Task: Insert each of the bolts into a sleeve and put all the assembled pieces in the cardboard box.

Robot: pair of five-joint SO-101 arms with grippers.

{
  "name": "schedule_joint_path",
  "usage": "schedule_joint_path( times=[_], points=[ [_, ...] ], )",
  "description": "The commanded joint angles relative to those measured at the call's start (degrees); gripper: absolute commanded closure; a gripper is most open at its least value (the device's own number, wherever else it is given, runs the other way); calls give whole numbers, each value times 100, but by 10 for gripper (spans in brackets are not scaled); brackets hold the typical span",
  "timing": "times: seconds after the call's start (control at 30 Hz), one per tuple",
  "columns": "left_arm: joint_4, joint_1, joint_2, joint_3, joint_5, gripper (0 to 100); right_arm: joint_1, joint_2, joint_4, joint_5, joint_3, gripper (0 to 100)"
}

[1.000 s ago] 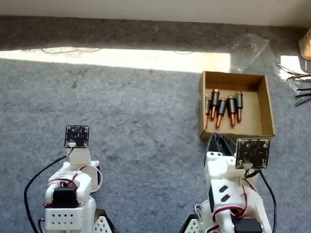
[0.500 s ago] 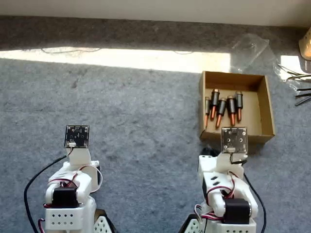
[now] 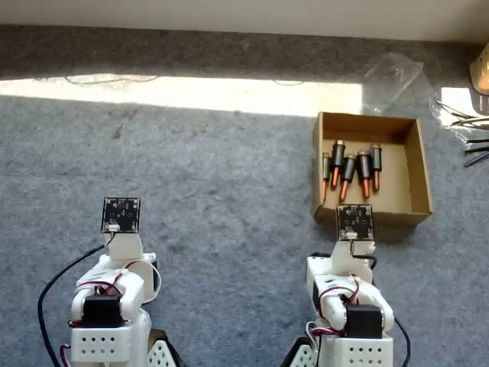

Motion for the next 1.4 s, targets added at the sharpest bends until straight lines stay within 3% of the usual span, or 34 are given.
schedule_joint_path(
  times=[0.0, 0.87, 1.03, 1.37],
  points=[
    [44, -92, -22, 127, 26, 994, -31, -22, -171, -9, 119, 994],
    [44, -92, -22, 127, 26, 994, 224, -22, -110, -53, 760, 994],
    [44, -92, -22, 127, 26, 994, 549, -22, -84, -695, 760, 994],
    [44, -92, -22, 127, 26, 994, 558, -22, -84, -633, 760, 994]
  ],
)
